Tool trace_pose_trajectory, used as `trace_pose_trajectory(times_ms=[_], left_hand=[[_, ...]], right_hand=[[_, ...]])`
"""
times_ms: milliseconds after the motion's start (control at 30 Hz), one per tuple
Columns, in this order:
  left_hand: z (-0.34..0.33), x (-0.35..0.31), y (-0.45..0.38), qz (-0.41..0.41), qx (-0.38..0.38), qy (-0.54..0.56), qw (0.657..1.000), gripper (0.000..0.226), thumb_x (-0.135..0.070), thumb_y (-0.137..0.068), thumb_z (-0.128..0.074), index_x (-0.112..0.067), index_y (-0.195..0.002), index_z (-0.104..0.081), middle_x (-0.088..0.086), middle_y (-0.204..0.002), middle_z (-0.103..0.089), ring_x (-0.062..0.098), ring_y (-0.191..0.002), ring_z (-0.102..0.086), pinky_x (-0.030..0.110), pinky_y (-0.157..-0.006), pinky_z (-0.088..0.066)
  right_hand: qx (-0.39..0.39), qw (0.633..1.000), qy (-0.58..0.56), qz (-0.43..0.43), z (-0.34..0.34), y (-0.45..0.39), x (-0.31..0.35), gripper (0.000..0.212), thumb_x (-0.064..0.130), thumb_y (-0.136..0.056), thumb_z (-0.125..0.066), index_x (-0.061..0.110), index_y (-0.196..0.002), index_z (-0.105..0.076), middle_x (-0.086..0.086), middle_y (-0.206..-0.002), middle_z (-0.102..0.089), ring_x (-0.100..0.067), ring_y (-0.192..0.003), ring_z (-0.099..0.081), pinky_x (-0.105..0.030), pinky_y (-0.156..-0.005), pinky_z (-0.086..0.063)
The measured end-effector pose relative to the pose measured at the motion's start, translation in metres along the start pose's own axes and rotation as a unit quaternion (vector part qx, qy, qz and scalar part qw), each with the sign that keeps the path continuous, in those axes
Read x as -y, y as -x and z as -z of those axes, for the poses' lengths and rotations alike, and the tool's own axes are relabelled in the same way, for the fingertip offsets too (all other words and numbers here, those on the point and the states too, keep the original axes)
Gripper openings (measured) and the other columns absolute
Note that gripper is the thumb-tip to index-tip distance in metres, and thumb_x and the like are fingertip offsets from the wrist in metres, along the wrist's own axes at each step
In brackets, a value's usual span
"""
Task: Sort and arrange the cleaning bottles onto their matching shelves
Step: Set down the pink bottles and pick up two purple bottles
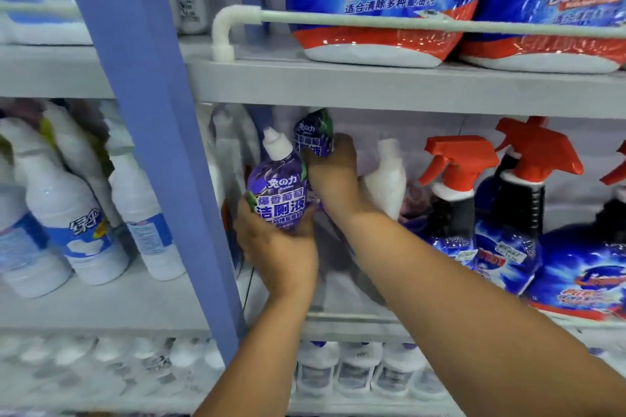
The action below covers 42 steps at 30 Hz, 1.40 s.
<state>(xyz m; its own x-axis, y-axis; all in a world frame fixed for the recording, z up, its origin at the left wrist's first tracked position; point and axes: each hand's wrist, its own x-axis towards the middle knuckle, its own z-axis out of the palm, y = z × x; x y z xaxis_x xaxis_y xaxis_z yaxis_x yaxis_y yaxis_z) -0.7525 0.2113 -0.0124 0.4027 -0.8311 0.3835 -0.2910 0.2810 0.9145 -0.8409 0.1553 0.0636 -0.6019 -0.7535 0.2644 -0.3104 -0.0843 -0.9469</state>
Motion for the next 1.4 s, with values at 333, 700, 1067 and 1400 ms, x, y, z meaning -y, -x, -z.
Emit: trace_pose_trajectory(times_ms=[333,700,1067,1400], left_hand=[[0.025,0.015,0.008,0.090,0.042,0.021,0.995,0.075,-0.030,-0.085,-0.079,-0.017,-0.145,-0.034,0.001,-0.135,-0.059,0.021,-0.120,-0.060,0.037,-0.100,-0.049],[0.029,0.017,0.003,0.103,0.082,0.070,0.989,0.071,-0.035,-0.085,-0.073,-0.023,-0.148,-0.043,0.002,-0.153,-0.048,0.032,-0.137,-0.050,0.051,-0.111,-0.042],[0.055,-0.006,0.028,0.073,0.155,0.101,0.980,0.048,-0.027,-0.089,-0.074,-0.028,-0.132,-0.054,-0.012,-0.113,-0.067,0.014,-0.102,-0.066,0.031,-0.084,-0.050],[0.122,-0.063,0.090,0.023,0.200,0.172,0.964,0.036,-0.012,-0.087,-0.078,-0.028,-0.116,-0.063,-0.022,-0.099,-0.075,-0.004,-0.088,-0.071,0.010,-0.070,-0.052]], right_hand=[[-0.012,0.993,0.117,-0.028,-0.038,-0.060,-0.027,0.049,0.030,-0.083,-0.078,0.003,-0.120,-0.059,-0.017,-0.124,-0.064,-0.034,-0.114,-0.064,-0.039,-0.096,-0.052],[-0.055,0.998,0.034,-0.010,-0.002,0.057,-0.017,0.030,0.028,-0.075,-0.078,0.020,-0.097,-0.060,0.008,-0.084,-0.070,-0.006,-0.075,-0.066,-0.029,-0.071,-0.054],[-0.084,0.993,-0.060,0.054,0.076,0.147,0.009,0.029,0.020,-0.080,-0.086,0.023,-0.102,-0.069,0.009,-0.091,-0.076,-0.007,-0.084,-0.072,-0.028,-0.080,-0.059],[0.033,0.988,-0.132,0.077,0.171,0.199,0.033,0.034,0.017,-0.081,-0.084,0.031,-0.109,-0.069,0.011,-0.099,-0.078,-0.008,-0.091,-0.075,-0.027,-0.080,-0.061]])
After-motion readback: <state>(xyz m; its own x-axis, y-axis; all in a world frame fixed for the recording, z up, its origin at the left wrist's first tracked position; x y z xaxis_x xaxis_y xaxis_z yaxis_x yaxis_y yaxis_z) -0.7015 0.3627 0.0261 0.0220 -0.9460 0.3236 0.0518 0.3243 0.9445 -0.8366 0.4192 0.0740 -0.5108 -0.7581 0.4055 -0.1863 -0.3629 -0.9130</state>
